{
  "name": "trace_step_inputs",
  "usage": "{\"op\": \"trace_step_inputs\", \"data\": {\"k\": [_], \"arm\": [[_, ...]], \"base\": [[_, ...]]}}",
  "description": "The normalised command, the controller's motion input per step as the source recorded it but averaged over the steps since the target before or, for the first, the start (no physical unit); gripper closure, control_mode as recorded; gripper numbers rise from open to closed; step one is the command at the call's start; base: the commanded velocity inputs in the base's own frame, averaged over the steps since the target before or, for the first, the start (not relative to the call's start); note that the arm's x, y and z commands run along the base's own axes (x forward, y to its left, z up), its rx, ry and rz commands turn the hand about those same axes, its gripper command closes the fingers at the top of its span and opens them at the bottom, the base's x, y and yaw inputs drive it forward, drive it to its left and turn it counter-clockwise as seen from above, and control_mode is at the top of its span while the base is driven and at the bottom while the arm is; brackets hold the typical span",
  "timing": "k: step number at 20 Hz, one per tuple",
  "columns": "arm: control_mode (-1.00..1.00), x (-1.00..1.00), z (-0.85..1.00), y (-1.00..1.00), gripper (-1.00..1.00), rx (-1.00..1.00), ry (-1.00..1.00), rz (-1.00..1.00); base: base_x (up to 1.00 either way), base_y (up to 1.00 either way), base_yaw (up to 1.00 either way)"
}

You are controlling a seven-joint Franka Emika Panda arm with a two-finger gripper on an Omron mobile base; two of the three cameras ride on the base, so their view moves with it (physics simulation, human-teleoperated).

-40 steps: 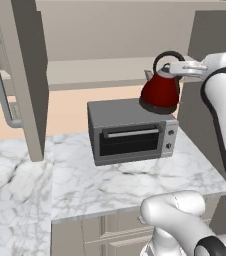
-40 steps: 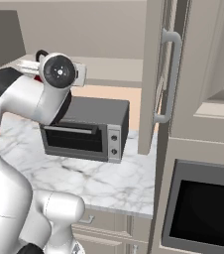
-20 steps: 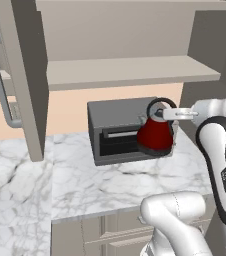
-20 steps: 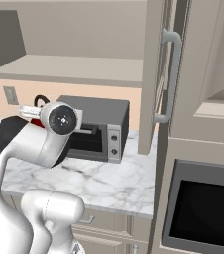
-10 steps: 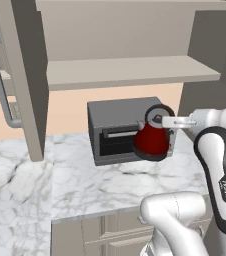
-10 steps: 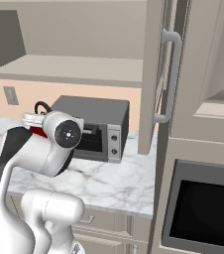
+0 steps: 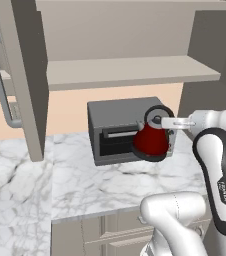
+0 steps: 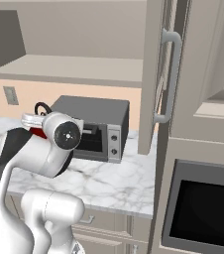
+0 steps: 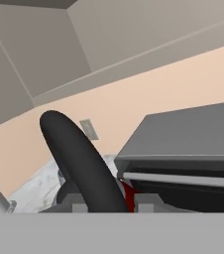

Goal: Open the cabinet, pick the kettle from the cabinet, and place it in the sink.

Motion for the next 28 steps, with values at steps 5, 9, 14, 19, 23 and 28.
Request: {"op": "trace_step_inputs", "data": {"k": [5,9,14,19,23,28], "arm": [[-1.00,0.00,0.00,0.00,1.00,0.00,0.00,0.00],[-1.00,0.00,0.00,0.00,1.00,0.00,0.00,0.00],[1.00,0.00,0.00,0.00,1.00,0.00,0.00,0.00],[1.00,0.00,0.00,0.00,1.00,0.00,0.00,0.00],[1.00,0.00,0.00,0.00,1.00,0.00,0.00,0.00],[1.00,0.00,0.00,0.00,1.00,0.00,0.00,0.00]], "base": [[0.00,0.00,0.00],[0.00,0.00,0.00],[0.00,0.00,0.00],[0.00,0.00,0.00],[-0.07,0.00,-0.01],[-0.50,-0.01,-0.18]]}}
